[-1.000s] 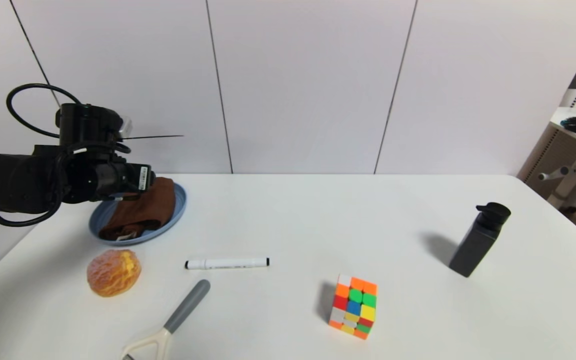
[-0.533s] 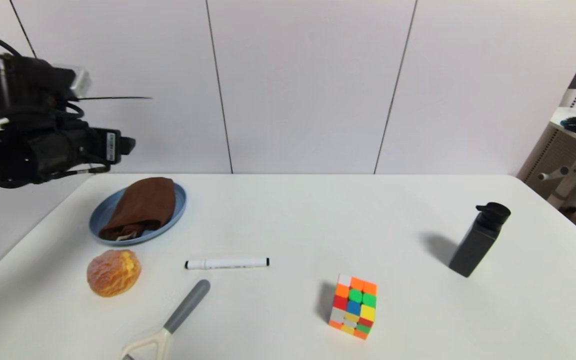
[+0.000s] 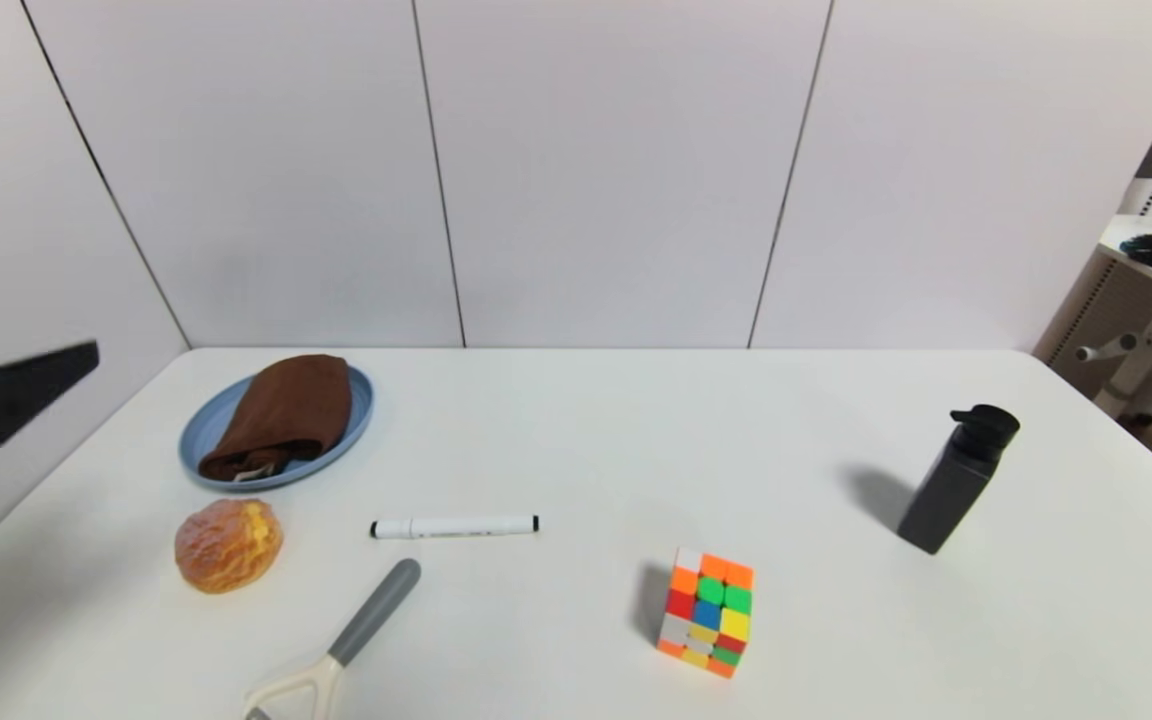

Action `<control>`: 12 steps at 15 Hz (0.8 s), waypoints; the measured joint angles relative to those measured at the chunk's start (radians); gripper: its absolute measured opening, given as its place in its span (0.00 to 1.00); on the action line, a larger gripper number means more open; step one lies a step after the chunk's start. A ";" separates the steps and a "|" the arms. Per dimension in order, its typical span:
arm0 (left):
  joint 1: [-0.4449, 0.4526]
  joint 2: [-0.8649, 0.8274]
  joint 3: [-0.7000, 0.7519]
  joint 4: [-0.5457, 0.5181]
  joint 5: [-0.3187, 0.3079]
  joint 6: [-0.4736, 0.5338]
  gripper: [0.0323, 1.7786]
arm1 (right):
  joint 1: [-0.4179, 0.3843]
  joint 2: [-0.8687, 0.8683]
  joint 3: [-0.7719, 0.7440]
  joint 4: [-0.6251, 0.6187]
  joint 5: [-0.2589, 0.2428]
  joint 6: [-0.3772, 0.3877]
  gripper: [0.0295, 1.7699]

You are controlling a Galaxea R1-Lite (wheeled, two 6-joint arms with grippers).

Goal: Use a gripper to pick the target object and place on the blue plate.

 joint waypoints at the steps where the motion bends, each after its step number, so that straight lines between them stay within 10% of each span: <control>1: 0.003 -0.092 0.083 0.020 -0.022 0.001 0.94 | 0.000 0.000 0.000 0.000 0.000 0.000 0.96; 7: 0.064 -0.575 0.514 0.078 -0.152 -0.006 0.95 | 0.000 0.000 0.000 0.000 0.000 0.000 0.96; 12: 0.084 -0.827 0.685 0.118 -0.142 -0.037 0.95 | 0.000 0.000 0.000 0.000 -0.001 0.000 0.96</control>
